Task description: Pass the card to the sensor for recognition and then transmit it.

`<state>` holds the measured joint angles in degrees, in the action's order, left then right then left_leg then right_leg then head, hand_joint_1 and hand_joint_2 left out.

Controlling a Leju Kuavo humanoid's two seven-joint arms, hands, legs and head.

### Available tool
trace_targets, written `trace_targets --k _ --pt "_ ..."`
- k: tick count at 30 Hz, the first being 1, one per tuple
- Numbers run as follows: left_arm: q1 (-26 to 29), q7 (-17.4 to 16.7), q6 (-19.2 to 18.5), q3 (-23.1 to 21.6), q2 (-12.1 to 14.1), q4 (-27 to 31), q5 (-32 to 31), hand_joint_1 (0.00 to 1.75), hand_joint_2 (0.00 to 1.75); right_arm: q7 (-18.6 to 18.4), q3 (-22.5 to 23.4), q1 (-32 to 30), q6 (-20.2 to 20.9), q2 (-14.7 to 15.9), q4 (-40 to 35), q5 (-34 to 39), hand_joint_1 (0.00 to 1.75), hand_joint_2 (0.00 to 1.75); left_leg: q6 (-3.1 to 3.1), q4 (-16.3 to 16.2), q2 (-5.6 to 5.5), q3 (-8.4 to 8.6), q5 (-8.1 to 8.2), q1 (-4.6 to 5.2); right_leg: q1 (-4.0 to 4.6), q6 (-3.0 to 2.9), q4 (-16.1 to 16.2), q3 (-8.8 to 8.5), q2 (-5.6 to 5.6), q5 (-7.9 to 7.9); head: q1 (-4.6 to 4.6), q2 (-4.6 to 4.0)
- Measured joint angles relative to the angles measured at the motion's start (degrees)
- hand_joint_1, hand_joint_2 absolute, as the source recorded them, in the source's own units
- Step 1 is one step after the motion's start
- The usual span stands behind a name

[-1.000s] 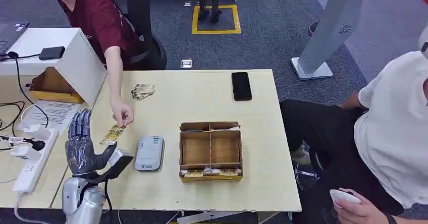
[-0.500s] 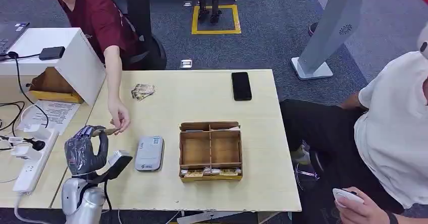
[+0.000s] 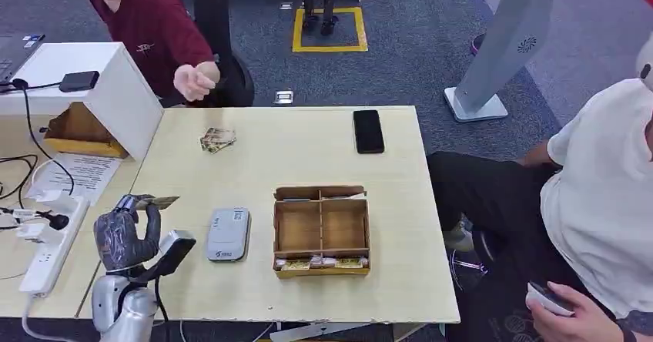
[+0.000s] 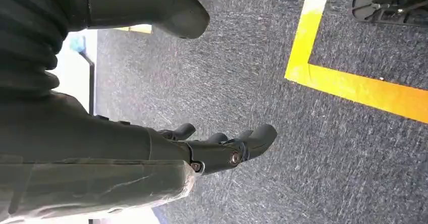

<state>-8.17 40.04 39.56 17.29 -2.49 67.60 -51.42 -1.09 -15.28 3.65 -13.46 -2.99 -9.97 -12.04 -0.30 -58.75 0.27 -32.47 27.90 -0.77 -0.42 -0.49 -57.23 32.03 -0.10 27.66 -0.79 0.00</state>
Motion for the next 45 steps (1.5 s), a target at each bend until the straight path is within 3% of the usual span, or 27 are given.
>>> trace_targets --k 3,5,10,15,27,35,45 --pt "0.02 -0.25 -0.39 -1.94 0.79 -0.26 7.56 1.75 1.75 0.28 0.46 -0.04 -0.13 0.00 0.00 0.04 0.00 1.75 0.00 0.00 0.00 0.00 0.00 0.00 0.00 0.00 0.00 0.01 0.00 0.00 0.00 0.00" --pt "0.03 -2.32 -2.13 -4.33 1.75 -0.72 12.53 1.75 1.75 0.44 0.85 -0.10 -0.31 0.00 0.00 0.13 0.00 1.75 0.00 0.00 0.00 0.01 0.00 0.00 0.00 0.00 0.00 0.01 0.01 0.00 0.00 0.00" --pt "1.10 -7.89 -12.03 -10.47 4.18 -0.50 21.49 1.75 1.75 1.11 1.62 -0.48 -0.61 0.00 0.00 0.61 0.00 1.75 0.00 0.00 0.05 0.01 0.00 0.00 0.00 0.00 0.00 -0.01 0.03 0.00 0.00 0.00" --pt "4.30 -9.55 -18.16 -13.13 5.36 2.79 27.09 1.75 1.75 1.46 2.58 -0.96 -0.85 0.00 0.00 0.72 0.00 1.75 0.00 0.00 0.04 -0.01 0.01 0.00 0.00 0.01 0.00 0.02 0.03 0.01 0.00 0.00" --pt "9.01 -11.54 -20.41 -14.21 6.91 6.91 25.72 1.75 1.75 1.62 3.56 -1.12 -0.92 0.00 0.00 0.70 0.00 1.75 0.00 0.00 0.03 -0.01 0.00 0.00 0.00 0.01 0.00 0.01 0.03 0.01 0.00 0.00" --pt "9.91 -13.07 -22.73 -14.36 7.41 7.37 24.56 1.75 1.75 1.64 3.67 -1.14 -0.94 0.00 0.00 0.55 0.00 1.75 0.00 0.00 0.02 -0.02 0.00 0.00 0.00 0.01 0.00 0.02 0.02 0.01 0.00 0.00" --pt "10.34 -13.16 -22.86 -14.51 7.61 7.37 24.49 1.75 1.75 1.64 3.69 -1.13 -0.94 0.00 0.00 0.52 0.00 1.75 0.00 0.00 0.02 -0.02 0.00 0.00 0.00 0.01 0.00 0.02 0.02 0.01 0.00 0.00"
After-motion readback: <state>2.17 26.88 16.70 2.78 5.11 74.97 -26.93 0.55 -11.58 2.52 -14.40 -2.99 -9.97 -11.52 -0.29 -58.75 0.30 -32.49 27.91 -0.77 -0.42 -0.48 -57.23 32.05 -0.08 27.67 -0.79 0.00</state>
